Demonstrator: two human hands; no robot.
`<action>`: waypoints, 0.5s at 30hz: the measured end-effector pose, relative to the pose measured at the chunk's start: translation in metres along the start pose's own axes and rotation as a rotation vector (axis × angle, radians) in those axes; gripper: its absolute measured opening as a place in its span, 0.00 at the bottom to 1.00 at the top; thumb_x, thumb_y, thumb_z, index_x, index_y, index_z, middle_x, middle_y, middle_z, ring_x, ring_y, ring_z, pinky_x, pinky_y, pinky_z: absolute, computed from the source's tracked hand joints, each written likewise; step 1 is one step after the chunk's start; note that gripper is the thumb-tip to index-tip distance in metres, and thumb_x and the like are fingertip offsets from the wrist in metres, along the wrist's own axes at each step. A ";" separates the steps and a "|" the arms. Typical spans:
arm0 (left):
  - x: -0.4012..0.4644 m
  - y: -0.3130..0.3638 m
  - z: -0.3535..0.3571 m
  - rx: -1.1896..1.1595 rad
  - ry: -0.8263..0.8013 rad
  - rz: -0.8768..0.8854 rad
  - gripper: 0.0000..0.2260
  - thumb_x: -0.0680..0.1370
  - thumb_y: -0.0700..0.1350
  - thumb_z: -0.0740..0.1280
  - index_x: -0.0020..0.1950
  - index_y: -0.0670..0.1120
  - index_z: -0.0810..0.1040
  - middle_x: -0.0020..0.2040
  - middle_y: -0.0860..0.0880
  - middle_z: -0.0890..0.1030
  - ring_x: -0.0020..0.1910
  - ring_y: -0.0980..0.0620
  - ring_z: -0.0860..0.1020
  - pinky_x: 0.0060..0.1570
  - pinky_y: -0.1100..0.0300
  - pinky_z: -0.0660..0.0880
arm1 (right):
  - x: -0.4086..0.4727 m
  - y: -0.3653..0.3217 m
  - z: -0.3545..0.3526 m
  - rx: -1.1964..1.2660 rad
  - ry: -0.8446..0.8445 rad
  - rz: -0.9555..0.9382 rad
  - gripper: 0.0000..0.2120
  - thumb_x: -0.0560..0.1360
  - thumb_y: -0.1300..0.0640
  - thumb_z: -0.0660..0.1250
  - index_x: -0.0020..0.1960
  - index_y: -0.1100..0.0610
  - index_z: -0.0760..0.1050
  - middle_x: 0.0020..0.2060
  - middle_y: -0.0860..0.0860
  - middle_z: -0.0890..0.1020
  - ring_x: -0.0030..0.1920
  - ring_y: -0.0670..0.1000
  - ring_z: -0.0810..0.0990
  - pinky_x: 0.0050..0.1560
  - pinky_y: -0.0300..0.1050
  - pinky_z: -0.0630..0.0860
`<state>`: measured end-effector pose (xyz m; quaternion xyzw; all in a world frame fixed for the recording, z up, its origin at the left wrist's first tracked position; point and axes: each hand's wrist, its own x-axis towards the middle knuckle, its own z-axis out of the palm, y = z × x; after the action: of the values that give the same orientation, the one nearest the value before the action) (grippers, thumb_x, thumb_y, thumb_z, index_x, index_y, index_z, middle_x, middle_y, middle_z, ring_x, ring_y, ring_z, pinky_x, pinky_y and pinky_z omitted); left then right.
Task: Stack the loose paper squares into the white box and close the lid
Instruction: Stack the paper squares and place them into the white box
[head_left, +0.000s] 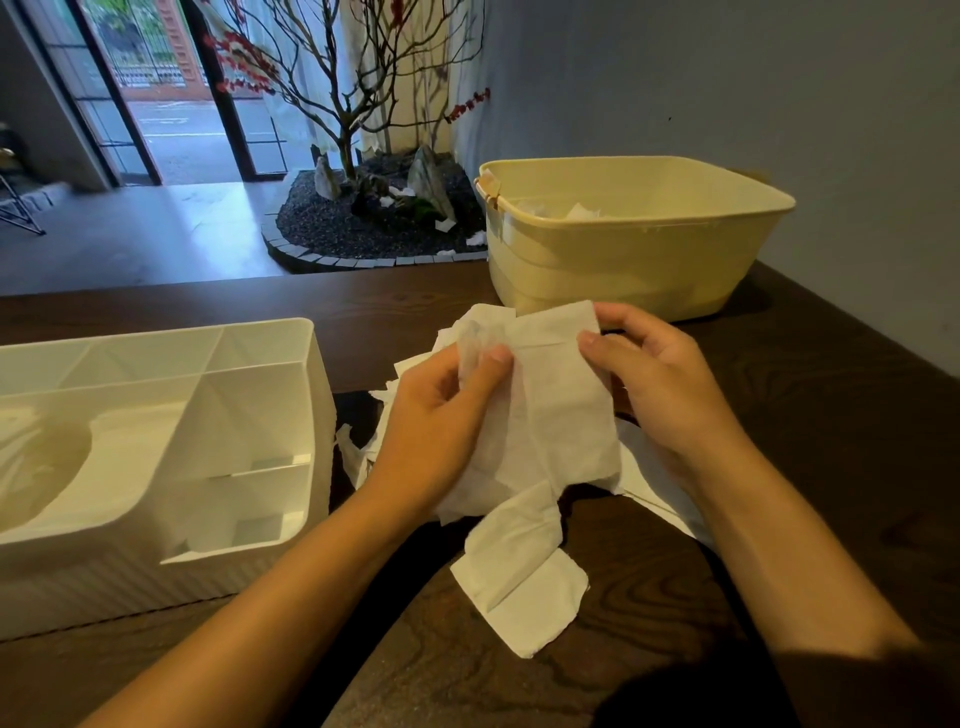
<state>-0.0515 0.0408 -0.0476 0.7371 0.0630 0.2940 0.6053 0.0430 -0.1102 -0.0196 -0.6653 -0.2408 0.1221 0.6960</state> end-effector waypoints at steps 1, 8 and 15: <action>0.000 0.001 0.000 -0.011 0.015 -0.035 0.13 0.84 0.47 0.62 0.53 0.42 0.84 0.47 0.47 0.86 0.48 0.48 0.83 0.49 0.55 0.80 | 0.001 0.001 -0.001 -0.009 0.005 0.010 0.10 0.80 0.58 0.65 0.57 0.47 0.80 0.45 0.46 0.87 0.46 0.46 0.85 0.42 0.43 0.79; 0.001 0.000 -0.001 0.004 -0.009 -0.095 0.13 0.83 0.46 0.63 0.55 0.40 0.82 0.49 0.44 0.85 0.49 0.45 0.83 0.49 0.51 0.80 | -0.002 -0.001 0.001 0.094 -0.096 0.113 0.10 0.79 0.63 0.65 0.55 0.52 0.81 0.46 0.48 0.87 0.46 0.46 0.85 0.43 0.40 0.80; 0.003 0.007 -0.008 -0.032 -0.197 -0.102 0.16 0.82 0.36 0.62 0.65 0.52 0.77 0.53 0.49 0.86 0.51 0.49 0.85 0.50 0.55 0.82 | -0.004 0.001 0.002 0.166 -0.178 0.283 0.11 0.79 0.56 0.67 0.60 0.53 0.81 0.53 0.50 0.86 0.56 0.51 0.84 0.59 0.52 0.78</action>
<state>-0.0551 0.0474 -0.0392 0.7484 0.0361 0.1898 0.6345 0.0391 -0.1105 -0.0215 -0.6196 -0.1945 0.2968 0.7001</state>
